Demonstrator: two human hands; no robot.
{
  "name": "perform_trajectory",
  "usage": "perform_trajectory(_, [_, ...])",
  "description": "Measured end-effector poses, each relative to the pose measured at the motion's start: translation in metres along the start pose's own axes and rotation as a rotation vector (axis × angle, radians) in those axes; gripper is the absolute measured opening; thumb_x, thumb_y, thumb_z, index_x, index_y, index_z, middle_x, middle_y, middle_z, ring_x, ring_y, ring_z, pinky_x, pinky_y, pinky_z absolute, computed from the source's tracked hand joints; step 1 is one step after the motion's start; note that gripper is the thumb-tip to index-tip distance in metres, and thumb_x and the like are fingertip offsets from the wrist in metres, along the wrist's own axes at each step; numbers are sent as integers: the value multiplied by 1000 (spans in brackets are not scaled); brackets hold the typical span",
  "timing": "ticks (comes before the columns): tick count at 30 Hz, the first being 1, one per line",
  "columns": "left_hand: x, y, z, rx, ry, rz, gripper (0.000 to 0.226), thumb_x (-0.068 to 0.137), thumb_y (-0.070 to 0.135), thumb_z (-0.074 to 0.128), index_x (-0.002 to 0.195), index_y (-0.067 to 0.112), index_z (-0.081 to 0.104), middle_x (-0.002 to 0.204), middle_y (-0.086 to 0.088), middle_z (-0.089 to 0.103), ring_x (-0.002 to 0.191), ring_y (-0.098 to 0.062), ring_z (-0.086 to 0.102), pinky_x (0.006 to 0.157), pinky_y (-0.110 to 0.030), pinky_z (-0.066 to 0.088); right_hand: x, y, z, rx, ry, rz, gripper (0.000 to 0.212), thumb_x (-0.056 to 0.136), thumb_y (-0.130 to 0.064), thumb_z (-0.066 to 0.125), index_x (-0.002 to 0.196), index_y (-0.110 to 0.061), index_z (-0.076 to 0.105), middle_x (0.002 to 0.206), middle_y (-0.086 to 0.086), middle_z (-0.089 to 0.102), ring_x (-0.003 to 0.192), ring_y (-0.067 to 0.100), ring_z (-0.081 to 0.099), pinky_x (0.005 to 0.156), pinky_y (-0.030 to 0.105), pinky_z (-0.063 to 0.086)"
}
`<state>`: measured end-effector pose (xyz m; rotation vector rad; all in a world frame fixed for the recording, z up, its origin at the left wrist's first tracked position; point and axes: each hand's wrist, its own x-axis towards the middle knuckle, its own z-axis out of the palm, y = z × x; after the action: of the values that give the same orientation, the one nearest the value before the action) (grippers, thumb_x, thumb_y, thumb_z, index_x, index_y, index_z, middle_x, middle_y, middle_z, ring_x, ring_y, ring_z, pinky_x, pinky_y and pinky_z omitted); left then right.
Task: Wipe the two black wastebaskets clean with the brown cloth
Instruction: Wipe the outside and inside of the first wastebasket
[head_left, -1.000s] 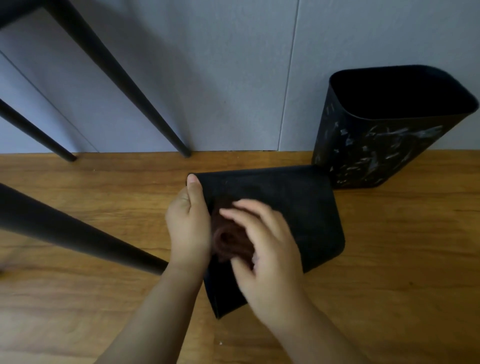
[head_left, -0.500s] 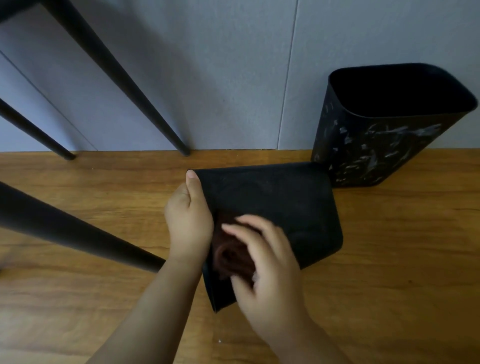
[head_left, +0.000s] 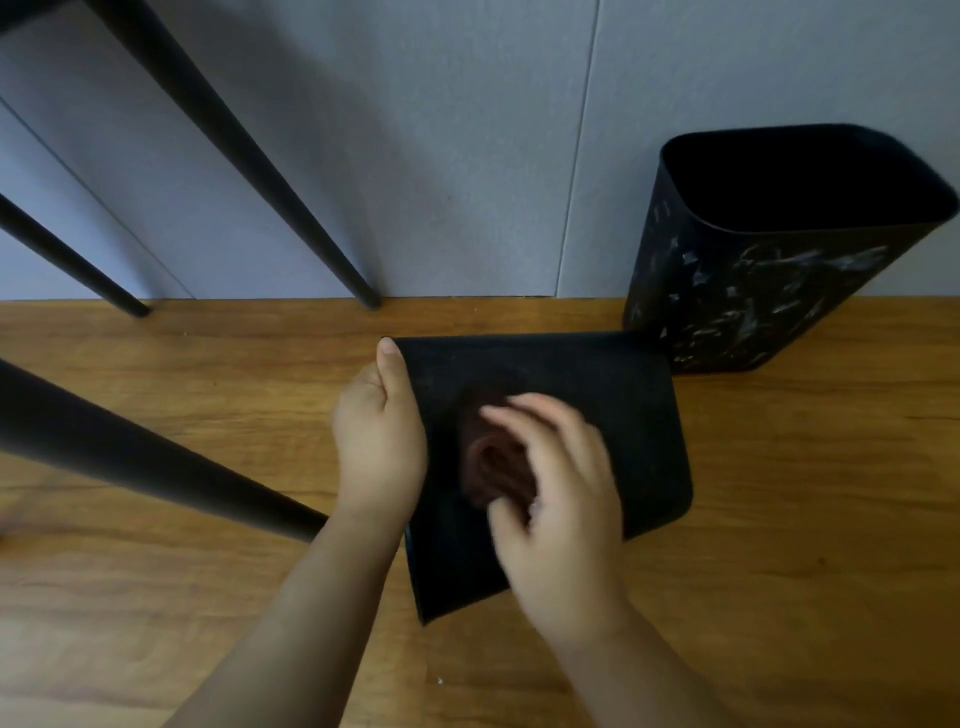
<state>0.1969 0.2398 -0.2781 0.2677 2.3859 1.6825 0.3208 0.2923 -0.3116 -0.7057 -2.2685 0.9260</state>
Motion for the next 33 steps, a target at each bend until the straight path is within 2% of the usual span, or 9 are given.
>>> perform_trajectory(3, [-1, -3, -4, 18, -21, 18, 49, 101, 45, 31, 65, 16, 45, 59, -3, 44, 56, -17, 45, 57, -31, 40, -2, 2, -3, -50, -137, -206, 53, 75, -25, 53, 127, -28, 57, 135, -9, 48, 128, 13, 44, 102, 40, 44])
perform_trajectory(5, [-1, -6, -7, 22, -43, -6, 49, 101, 46, 30, 68, 16, 49, 64, -5, 48, 60, -19, 49, 60, -33, 45, -1, 16, -10, -106, -121, -202, 57, 72, -21, 57, 128, -28, 56, 136, -8, 48, 129, 14, 43, 104, 41, 44])
perform_trajectory(10, [-2, -8, -8, 14, -35, 21, 48, 101, 46, 30, 68, 16, 46, 62, -5, 43, 61, -22, 45, 60, -34, 41, 14, 51, -26, -37, 214, 210, 51, 79, -14, 59, 129, -20, 55, 132, -4, 46, 125, 16, 47, 100, 43, 49])
perform_trajectory(13, [-2, -8, -6, 19, -33, 25, 49, 101, 47, 29, 68, 16, 48, 63, -5, 45, 61, -21, 47, 62, -35, 43, 10, 43, -21, -59, 271, 296, 52, 78, -17, 60, 129, -22, 54, 132, -5, 45, 124, 15, 47, 100, 43, 49])
perform_trajectory(20, [-3, -13, -9, 37, -28, 32, 49, 101, 45, 30, 61, 19, 42, 54, 3, 39, 52, -13, 41, 54, -28, 38, 9, 23, -10, -150, 5, -11, 62, 72, -18, 61, 132, -29, 52, 138, -10, 43, 130, 12, 40, 102, 40, 47])
perform_trajectory(24, [-2, -13, -12, 30, -6, 47, 49, 101, 44, 29, 62, 19, 42, 55, 2, 40, 52, -13, 42, 55, -27, 38, 12, 62, -29, -40, 237, 298, 53, 81, -16, 59, 132, -26, 51, 136, -7, 43, 125, 16, 48, 96, 43, 52])
perform_trajectory(27, [0, -11, -9, 48, -19, 67, 49, 101, 45, 29, 62, 19, 42, 54, 3, 40, 49, -8, 42, 55, -26, 38, 3, 59, -28, -105, 361, 473, 52, 82, -12, 64, 131, -21, 51, 135, -2, 44, 122, 17, 51, 98, 43, 51])
perform_trajectory(29, [1, -10, -7, 51, -24, 67, 50, 101, 46, 29, 61, 19, 43, 53, 5, 40, 46, -4, 41, 54, -25, 37, -4, 42, -19, -94, 319, 417, 57, 77, -12, 65, 131, -23, 51, 136, -3, 43, 126, 17, 47, 100, 43, 49])
perform_trajectory(33, [2, -12, -11, 50, -13, 22, 50, 101, 46, 29, 62, 19, 44, 55, 3, 41, 51, -11, 42, 55, -27, 37, -2, 42, -19, -119, 49, 117, 63, 71, -13, 61, 132, -29, 50, 138, -9, 40, 130, 15, 42, 99, 43, 49])
